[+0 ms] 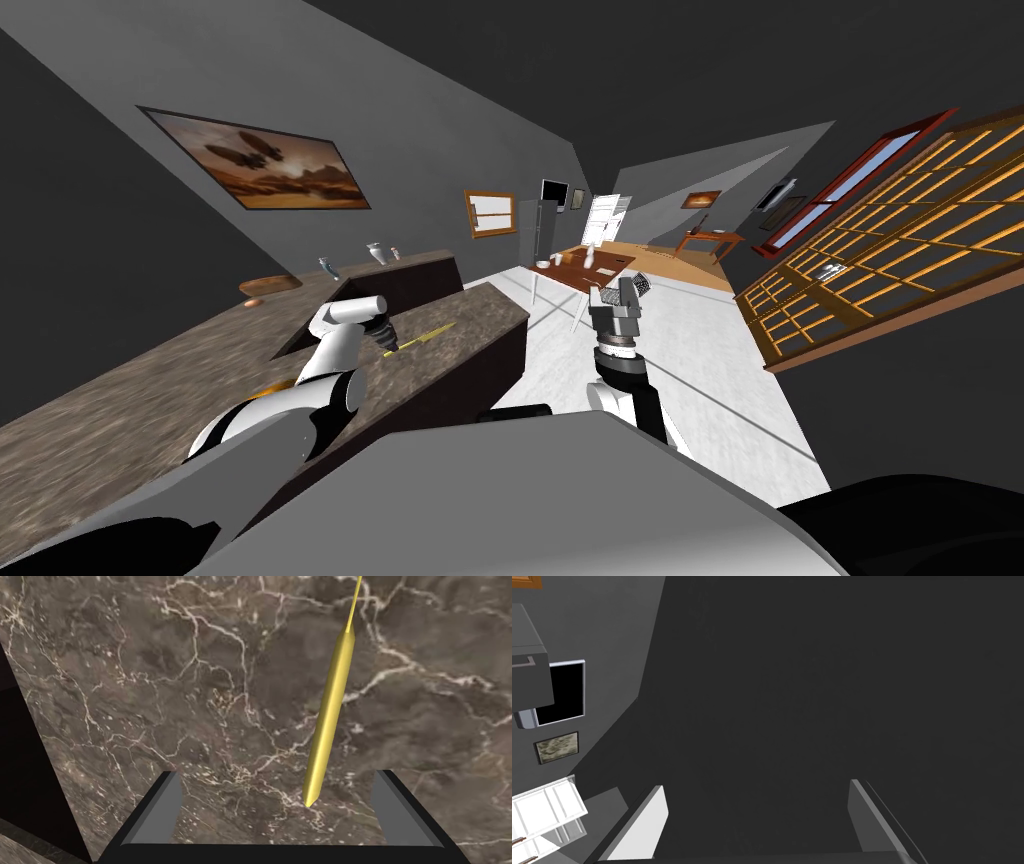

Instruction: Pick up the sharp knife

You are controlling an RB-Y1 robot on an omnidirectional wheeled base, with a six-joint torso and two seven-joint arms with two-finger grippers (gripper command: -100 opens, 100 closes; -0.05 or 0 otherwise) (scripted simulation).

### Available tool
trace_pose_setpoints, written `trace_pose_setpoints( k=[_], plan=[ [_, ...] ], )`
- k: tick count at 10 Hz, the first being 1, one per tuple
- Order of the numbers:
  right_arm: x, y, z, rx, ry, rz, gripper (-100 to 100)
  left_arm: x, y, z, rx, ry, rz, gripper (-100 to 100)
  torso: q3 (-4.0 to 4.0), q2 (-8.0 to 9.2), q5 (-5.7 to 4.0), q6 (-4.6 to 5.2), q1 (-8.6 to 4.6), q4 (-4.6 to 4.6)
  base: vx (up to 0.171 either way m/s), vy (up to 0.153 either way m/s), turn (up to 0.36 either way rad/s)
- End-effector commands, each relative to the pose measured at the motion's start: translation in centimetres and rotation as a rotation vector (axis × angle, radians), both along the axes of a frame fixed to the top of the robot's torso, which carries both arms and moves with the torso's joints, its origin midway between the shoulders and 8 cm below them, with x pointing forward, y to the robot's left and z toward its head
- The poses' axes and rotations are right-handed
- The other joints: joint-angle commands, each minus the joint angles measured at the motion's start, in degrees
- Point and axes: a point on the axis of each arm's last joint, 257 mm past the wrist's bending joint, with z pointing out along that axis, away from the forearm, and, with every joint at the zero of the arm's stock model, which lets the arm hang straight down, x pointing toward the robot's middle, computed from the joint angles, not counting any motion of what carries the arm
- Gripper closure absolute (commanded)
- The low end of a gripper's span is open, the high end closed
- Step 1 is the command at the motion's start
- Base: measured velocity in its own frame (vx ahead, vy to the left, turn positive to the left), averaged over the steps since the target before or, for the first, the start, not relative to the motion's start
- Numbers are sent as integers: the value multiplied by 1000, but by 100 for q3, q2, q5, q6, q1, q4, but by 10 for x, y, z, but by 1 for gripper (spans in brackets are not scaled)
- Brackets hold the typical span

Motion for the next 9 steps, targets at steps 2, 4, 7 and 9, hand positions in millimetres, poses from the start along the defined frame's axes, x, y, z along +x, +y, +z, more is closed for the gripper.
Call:
trace_pose_setpoints(
  k=[2, 4, 7, 9],
  plan=[
    [0, 0, 0, 0, 0, 0, 0, 0, -38, -19, -109, 49, -67, -100, 3, 5, 0, 0, 3, 1, 81, -64, -20],
    [0, 0, 0, 0, 0, 0, 0, -1, -61, -30, -166, 74, -106, -100, 8, 15, 0, -3, 1, 3, 45, -66, 26],
    [0, 0, 0, 0, 0, 0, 0, -1, -56, -38, -149, 66, -96, -100, 20, 33, 3, -3, 22, 8, 10, -14, 3],
    [0, 0, 0, 0, 0, 0, 0, -2, -58, -51, -150, 66, -99, -100, 22, 37, 5, -3, 27, 9, 0, 0, 0]
  ],
)
